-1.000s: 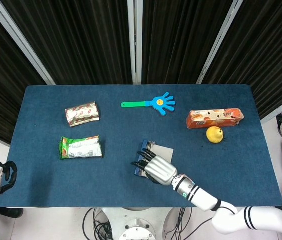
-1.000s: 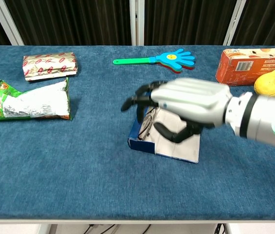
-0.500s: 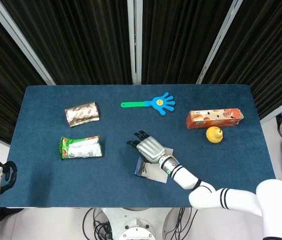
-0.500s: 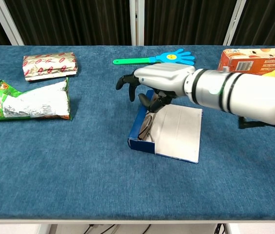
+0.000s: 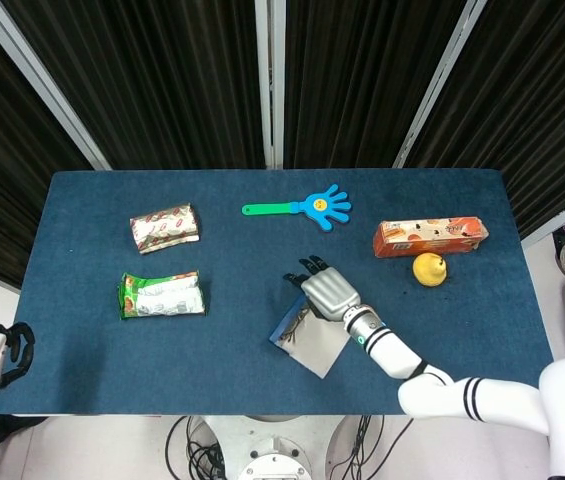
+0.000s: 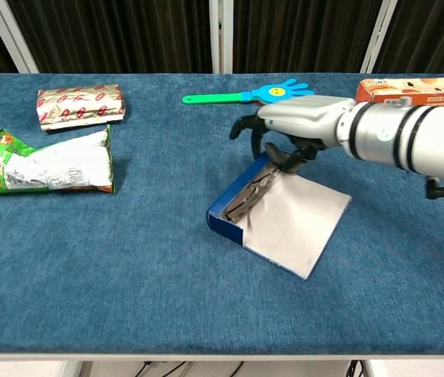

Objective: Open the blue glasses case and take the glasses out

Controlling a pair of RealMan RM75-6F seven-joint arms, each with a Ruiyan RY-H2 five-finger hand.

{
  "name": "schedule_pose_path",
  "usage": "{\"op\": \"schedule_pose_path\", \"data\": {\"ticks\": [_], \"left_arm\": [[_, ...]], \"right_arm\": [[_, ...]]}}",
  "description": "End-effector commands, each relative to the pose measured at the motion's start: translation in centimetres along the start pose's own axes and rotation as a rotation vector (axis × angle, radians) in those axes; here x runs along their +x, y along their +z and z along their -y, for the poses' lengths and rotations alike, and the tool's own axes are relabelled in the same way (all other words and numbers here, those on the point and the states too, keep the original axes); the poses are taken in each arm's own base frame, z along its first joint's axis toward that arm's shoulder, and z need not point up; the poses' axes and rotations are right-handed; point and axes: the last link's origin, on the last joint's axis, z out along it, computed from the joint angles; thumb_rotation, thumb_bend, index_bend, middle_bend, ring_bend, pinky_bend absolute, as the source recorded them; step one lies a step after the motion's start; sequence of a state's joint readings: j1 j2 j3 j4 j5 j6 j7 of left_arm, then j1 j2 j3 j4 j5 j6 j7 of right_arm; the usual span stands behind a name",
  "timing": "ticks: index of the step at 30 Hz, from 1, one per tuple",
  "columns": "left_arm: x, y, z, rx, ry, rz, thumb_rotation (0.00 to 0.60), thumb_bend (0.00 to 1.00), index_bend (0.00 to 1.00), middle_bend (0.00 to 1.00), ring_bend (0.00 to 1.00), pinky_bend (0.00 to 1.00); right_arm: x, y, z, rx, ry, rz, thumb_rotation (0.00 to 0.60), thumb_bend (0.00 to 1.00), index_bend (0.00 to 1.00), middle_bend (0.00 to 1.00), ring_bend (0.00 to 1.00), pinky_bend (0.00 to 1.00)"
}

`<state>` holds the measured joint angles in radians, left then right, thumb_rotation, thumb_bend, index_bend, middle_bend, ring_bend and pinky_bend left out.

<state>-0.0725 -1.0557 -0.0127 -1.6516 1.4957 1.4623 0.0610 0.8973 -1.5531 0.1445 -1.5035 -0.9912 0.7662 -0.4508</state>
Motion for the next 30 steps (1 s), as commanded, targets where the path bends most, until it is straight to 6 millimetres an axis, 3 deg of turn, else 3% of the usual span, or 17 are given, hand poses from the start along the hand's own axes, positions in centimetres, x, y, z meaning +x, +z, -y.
{"op": "schedule_pose_path", "data": {"ticks": [1, 4, 8, 10, 18, 30], "left_arm": [[0.0, 0.0, 0.0, 0.000, -0.001, 0.000, 0.600, 0.36, 0.69, 0.72, 0.55, 0.43], [0.0, 0.0, 0.0, 0.000, -0.001, 0.000, 0.600, 0.36, 0.69, 0.72, 0.55, 0.43], [0.0, 0.0, 0.0, -0.001, 0.003, 0.000, 0.600, 0.36, 0.69, 0.72, 0.55, 0.43], [0.0, 0.0, -0.1, -0.001, 0.004, -0.001, 0.600, 0.36, 0.69, 0.71, 0.55, 0.43], [0.0, 0.1, 0.0, 0.001, -0.001, 0.000, 0.600, 0.36, 0.69, 0.72, 0.55, 0.43], [0.0, 0.1, 0.0, 0.000, -0.004, 0.002, 0.600, 0.36, 0.69, 0.71, 0.55, 0.43]], "right_arm": [[-0.3, -1.8, -1.0, -0.016, -0.001, 0.009, 0.600, 0.78, 0.14, 0.35, 0.01, 0.00], [-0.4, -3.3, -1.6, -0.027, -0.002, 0.010, 0.600, 0.73, 0.14, 0.36, 0.02, 0.00], [-0.1, -3.8, -1.3, -0.005, -0.010, -0.026, 0.600, 0.40, 0.18, 0.35, 0.02, 0.00], [0.1, -3.5, -0.8, 0.019, -0.024, -0.045, 0.600, 0.33, 0.21, 0.33, 0.02, 0.00], [-0.7, -1.7, 0.7, 0.073, -0.065, -0.020, 0.600, 0.33, 0.27, 0.33, 0.02, 0.00], [-1.1, -1.7, 0.4, 0.061, -0.061, -0.001, 0.600, 0.38, 0.30, 0.33, 0.02, 0.00]]}}
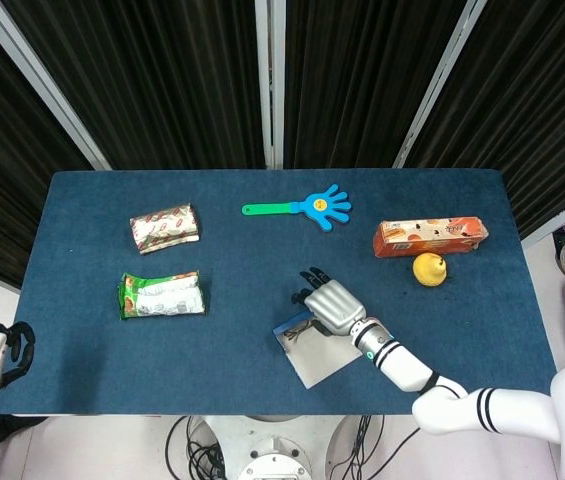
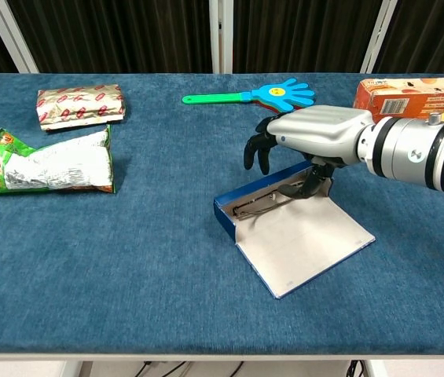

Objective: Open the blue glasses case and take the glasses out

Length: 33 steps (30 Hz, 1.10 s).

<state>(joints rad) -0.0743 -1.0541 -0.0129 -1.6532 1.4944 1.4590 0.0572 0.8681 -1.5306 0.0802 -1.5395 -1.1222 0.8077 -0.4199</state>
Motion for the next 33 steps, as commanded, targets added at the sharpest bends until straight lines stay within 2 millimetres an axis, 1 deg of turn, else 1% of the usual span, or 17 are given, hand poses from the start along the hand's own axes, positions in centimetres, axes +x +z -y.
{"op": "schedule_pose_path", "data": {"ticks": [1, 10, 18, 26, 33], "left_arm": [[0.00, 0.00, 0.00, 0.000, 0.000, 0.000, 0.600, 0.36, 0.69, 0.71, 0.55, 0.43], [0.01, 0.02, 0.00, 0.000, -0.002, 0.000, 0.600, 0.36, 0.69, 0.71, 0.55, 0.43], [0.01, 0.02, -0.01, 0.000, -0.002, 0.000, 0.600, 0.36, 0.69, 0.71, 0.55, 0.43], [0.01, 0.03, 0.00, 0.000, -0.002, 0.000, 0.600, 0.36, 0.68, 0.71, 0.55, 0.43], [0.02, 0.01, 0.01, -0.001, -0.003, 0.000, 0.600, 0.36, 0.68, 0.71, 0.55, 0.42]], "right_arm": [[-0.07, 0.18, -0.07, -0.003, 0.000, 0.007, 0.600, 0.39, 0.30, 0.33, 0.02, 0.00], [-0.26, 0.29, -0.07, -0.007, -0.001, 0.015, 0.600, 0.46, 0.35, 0.33, 0.02, 0.00], [-0.38, 0.26, -0.18, -0.014, -0.001, 0.023, 0.600, 0.47, 0.37, 0.35, 0.04, 0.00], [-0.35, 0.43, -0.13, -0.019, -0.004, 0.017, 0.600, 0.48, 0.45, 0.36, 0.05, 0.00], [-0.38, 0.58, 0.03, -0.023, -0.004, 0.008, 0.600, 0.48, 0.54, 0.37, 0.05, 0.00]]}}
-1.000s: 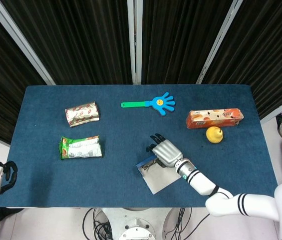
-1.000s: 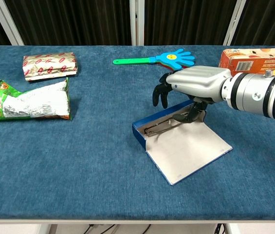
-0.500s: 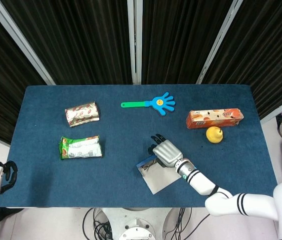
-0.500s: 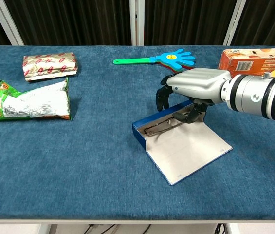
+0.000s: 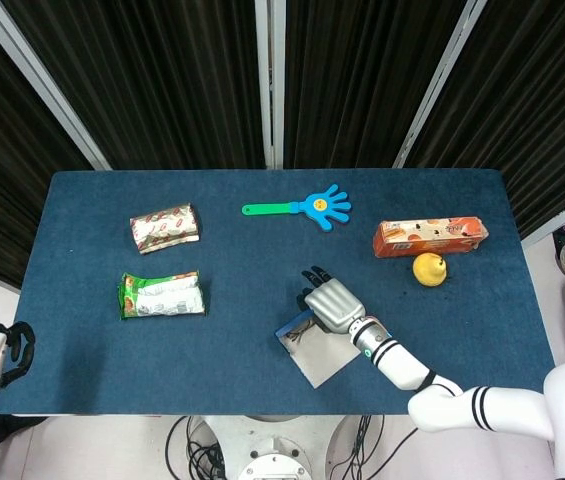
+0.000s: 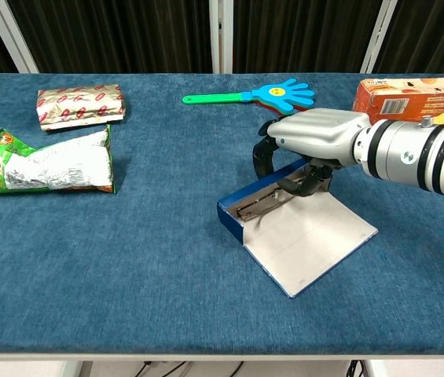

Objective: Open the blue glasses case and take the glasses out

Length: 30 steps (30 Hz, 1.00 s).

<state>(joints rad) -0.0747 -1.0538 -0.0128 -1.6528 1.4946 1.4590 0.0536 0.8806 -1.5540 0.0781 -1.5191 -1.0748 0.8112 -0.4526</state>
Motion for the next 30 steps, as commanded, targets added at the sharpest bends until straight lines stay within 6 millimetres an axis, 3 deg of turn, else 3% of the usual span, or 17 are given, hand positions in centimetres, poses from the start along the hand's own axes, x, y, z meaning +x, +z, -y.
{"op": "schedule_pose_path", "data": {"ticks": [1, 14, 21, 30], "left_arm": [[0.0, 0.0, 0.0, 0.000, 0.000, 0.000, 0.600, 0.36, 0.68, 0.71, 0.55, 0.42], [0.0, 0.0, 0.0, 0.000, 0.000, 0.001, 0.600, 0.36, 0.68, 0.71, 0.55, 0.42], [0.0, 0.0, 0.0, -0.001, -0.005, 0.004, 0.600, 0.36, 0.68, 0.71, 0.55, 0.42], [0.0, 0.0, 0.0, -0.002, -0.007, 0.007, 0.600, 0.36, 0.68, 0.71, 0.55, 0.42]], "right_arm": [[0.0, 0.1, 0.0, -0.002, 0.001, -0.003, 0.600, 0.48, 0.56, 0.37, 0.06, 0.00], [1.5, 2.9, 0.5, -0.086, 0.035, -0.192, 0.600, 0.50, 0.65, 0.38, 0.07, 0.00], [0.7, 4.8, 0.4, -0.146, -0.040, -0.322, 0.600, 0.50, 0.67, 0.38, 0.07, 0.00], [-0.2, 4.6, 0.3, -0.125, -0.075, -0.500, 0.600, 0.50, 0.67, 0.38, 0.08, 0.00]]}}
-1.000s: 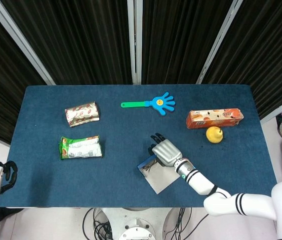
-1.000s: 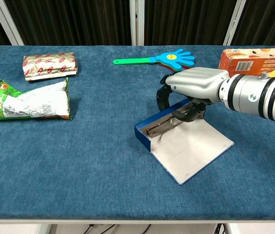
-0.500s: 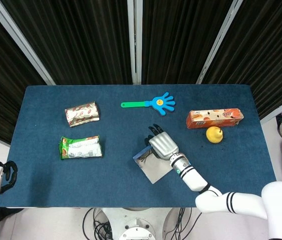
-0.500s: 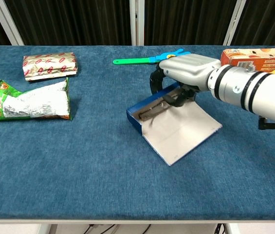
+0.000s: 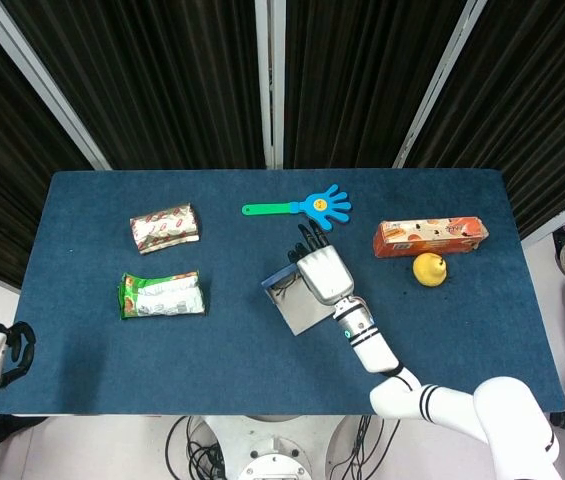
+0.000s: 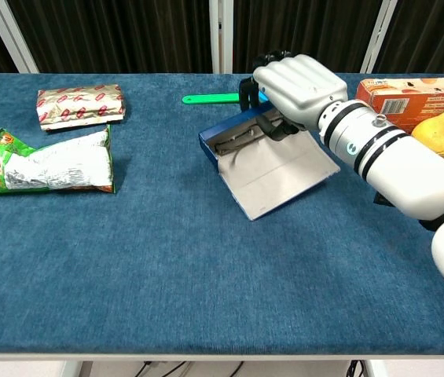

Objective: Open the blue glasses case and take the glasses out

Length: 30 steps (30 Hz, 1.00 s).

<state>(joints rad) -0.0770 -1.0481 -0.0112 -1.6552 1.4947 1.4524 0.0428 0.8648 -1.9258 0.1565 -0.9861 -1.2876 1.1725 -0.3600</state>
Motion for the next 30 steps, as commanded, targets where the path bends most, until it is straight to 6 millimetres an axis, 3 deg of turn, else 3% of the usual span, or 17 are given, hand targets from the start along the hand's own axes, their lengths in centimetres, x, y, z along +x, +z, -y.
{"op": "schedule_pose_path", "data": {"ticks": [1, 12, 20, 30], "left_arm": [[0.0, 0.0, 0.0, 0.000, 0.001, 0.000, 0.600, 0.36, 0.68, 0.71, 0.55, 0.42], [0.0, 0.0, 0.0, 0.001, 0.003, -0.002, 0.600, 0.36, 0.68, 0.71, 0.55, 0.42], [0.0, 0.0, 0.0, 0.001, 0.002, -0.002, 0.600, 0.36, 0.68, 0.71, 0.55, 0.42], [0.0, 0.0, 0.0, 0.001, 0.002, -0.001, 0.600, 0.36, 0.68, 0.71, 0.55, 0.41]], "right_arm": [[-0.4, -0.7, 0.4, 0.022, 0.032, -0.056, 0.600, 0.50, 0.67, 0.38, 0.08, 0.00], [-0.9, -0.5, 0.3, 0.022, 0.054, -0.064, 0.600, 0.50, 0.67, 0.39, 0.10, 0.00], [-0.6, 1.5, 0.3, -0.035, 0.083, 0.000, 0.600, 0.48, 0.68, 0.37, 0.10, 0.00], [-1.1, 2.2, 0.0, -0.078, 0.107, 0.096, 0.600, 0.48, 0.66, 0.37, 0.10, 0.00]]}}
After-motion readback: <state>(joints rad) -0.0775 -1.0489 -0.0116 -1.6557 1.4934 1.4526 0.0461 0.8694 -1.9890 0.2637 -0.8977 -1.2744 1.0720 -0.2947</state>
